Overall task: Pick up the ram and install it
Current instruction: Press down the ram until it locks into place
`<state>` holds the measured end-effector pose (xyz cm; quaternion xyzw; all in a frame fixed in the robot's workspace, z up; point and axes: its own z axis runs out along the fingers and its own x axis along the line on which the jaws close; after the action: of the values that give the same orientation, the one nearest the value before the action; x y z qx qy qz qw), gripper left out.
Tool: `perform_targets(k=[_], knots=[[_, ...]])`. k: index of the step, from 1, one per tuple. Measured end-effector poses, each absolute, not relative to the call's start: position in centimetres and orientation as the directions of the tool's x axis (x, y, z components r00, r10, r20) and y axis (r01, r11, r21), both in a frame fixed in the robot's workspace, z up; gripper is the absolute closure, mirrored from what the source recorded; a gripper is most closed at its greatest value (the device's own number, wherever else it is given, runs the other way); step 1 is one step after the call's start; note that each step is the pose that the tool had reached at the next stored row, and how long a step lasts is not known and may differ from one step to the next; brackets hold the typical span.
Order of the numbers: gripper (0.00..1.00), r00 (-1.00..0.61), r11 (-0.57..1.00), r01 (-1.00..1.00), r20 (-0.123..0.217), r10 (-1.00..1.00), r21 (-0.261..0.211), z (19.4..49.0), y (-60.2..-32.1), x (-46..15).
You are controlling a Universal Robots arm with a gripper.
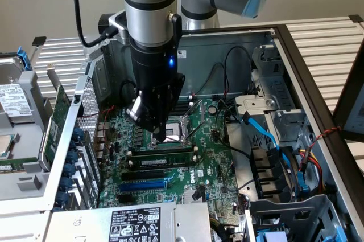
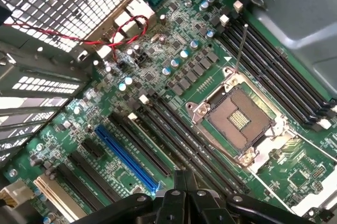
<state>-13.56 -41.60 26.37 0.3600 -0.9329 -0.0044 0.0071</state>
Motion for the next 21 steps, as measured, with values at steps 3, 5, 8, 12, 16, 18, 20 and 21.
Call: perform_targets(k=[3, 5, 8, 12, 16, 18, 20, 21], knots=[[0.89, -0.772, 0.772, -0.636, 0.010, -0.636, 0.013, 26.35, -41.60, -13.56], [0.89, -0.792, 0.792, -0.610, 0.010, -0.610, 0.013, 26.33, -41.60, -13.56], [0.89, -0.820, 0.820, -0.572, 0.010, -0.572, 0.013, 26.31, -41.60, -13.56], [0.89, -0.855, 0.855, -0.519, 0.010, -0.519, 0.013, 26.28, -41.60, -13.56], [0.89, -0.887, 0.887, -0.462, 0.010, -0.462, 0.013, 26.25, -41.60, -13.56], [0.89, -0.901, 0.901, -0.433, 0.010, -0.433, 0.013, 26.23, -41.60, -13.56], [0.89, -0.915, 0.915, -0.404, 0.010, -0.404, 0.013, 26.21, -41.60, -13.56], [0.89, -0.920, 0.920, -0.391, 0.010, -0.391, 0.013, 26.21, -41.60, -13.56]])
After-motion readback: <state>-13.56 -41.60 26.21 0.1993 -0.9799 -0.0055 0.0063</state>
